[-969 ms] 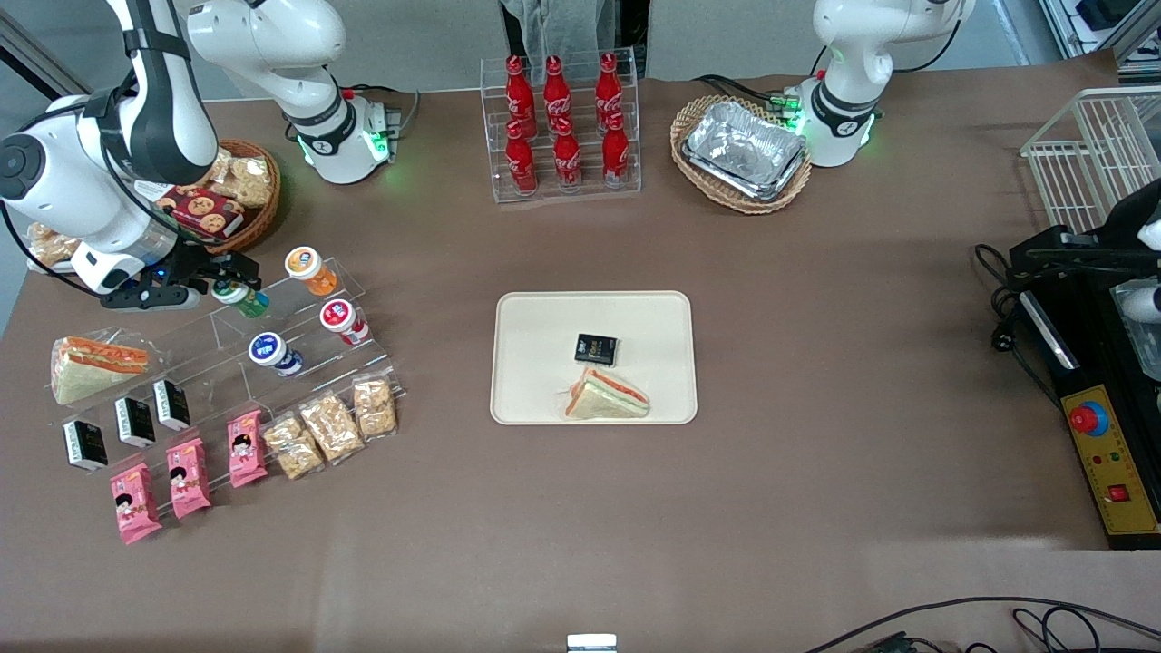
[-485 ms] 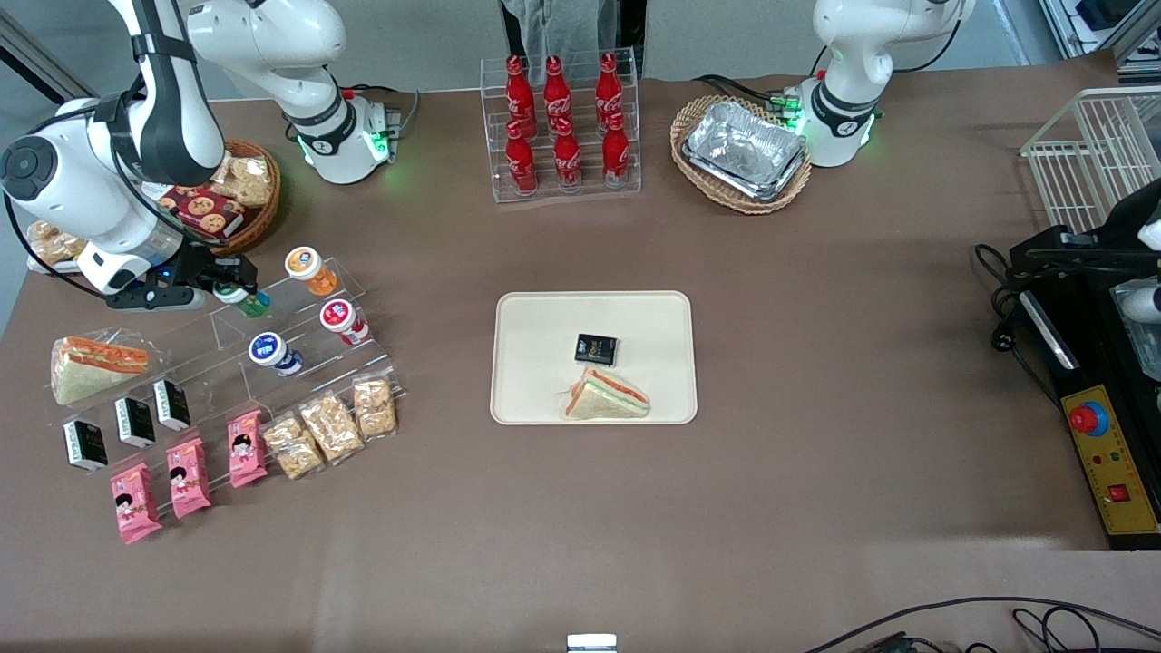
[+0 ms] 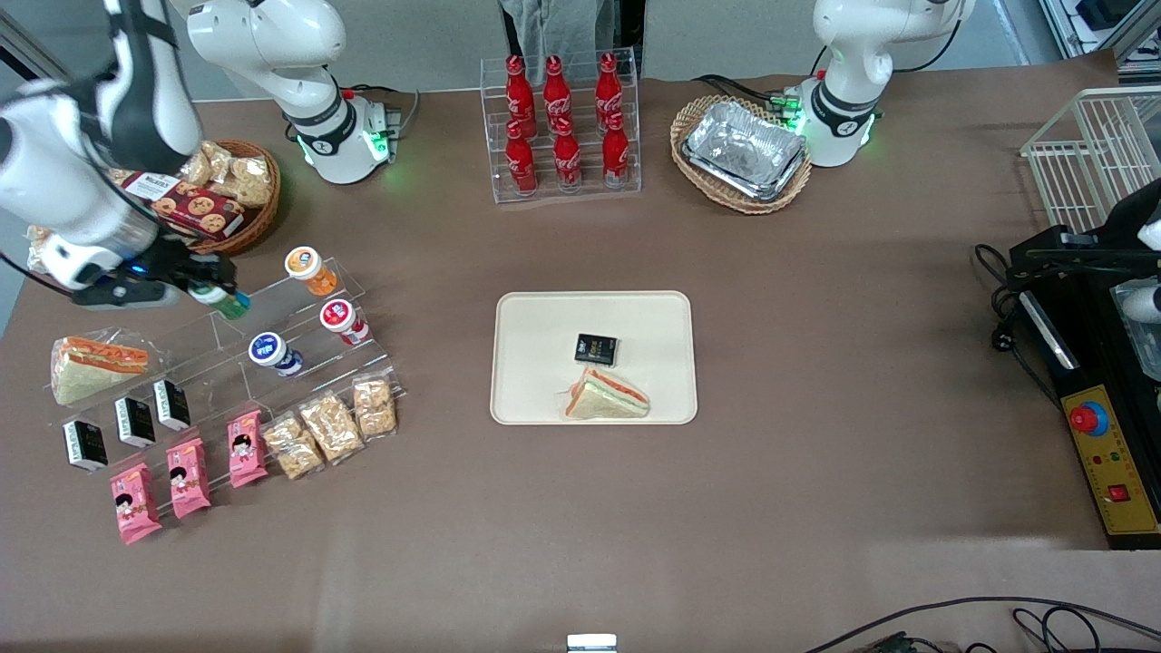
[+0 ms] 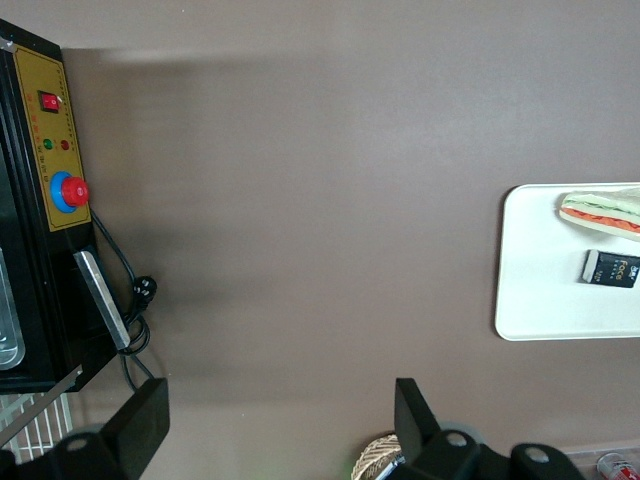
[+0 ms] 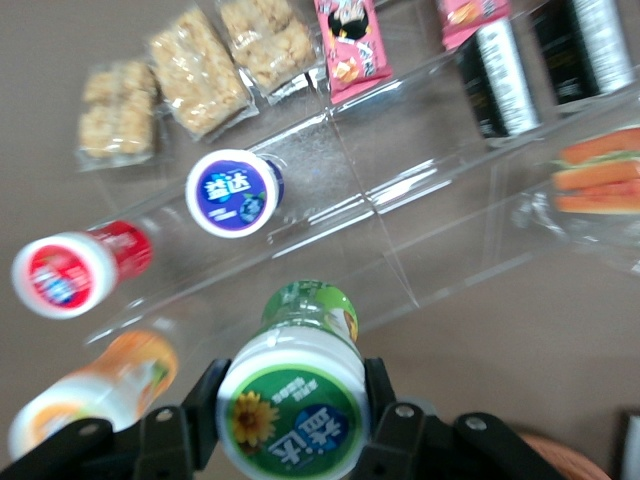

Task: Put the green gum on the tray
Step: 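Lift the green gum bottle out of the rack with the right gripper, then carry the green gum bottle over the cream tray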

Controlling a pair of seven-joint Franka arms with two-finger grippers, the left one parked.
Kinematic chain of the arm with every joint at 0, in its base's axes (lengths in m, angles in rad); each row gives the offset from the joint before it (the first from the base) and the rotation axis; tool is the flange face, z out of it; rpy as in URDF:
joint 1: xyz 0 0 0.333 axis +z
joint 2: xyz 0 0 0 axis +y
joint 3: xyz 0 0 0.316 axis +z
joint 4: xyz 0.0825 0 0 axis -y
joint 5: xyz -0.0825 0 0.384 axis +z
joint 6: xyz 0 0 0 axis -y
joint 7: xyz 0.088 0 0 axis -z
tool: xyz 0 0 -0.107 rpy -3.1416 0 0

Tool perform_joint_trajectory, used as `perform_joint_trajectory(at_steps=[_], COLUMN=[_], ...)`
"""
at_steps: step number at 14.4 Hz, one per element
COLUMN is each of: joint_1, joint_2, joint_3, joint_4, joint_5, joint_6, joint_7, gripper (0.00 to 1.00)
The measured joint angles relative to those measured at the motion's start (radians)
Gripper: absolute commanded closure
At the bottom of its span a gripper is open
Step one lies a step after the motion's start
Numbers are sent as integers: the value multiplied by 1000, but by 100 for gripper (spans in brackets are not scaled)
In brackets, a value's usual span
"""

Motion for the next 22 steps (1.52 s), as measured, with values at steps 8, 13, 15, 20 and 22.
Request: perform_joint_trajectory(at_steps=[8, 13, 15, 20, 22], joint_1=[4, 12, 17, 83, 144], joint_2=[55, 169, 218, 340, 375], joint_3=[137, 425, 536, 660, 662], joint_4=[603, 673, 672, 503, 373], joint_5=[59, 124, 136, 138, 138], joint_6=[-578, -572, -499, -133, 64], joint_7=[147, 571, 731, 910, 959], gripper=[98, 98, 98, 98, 98])
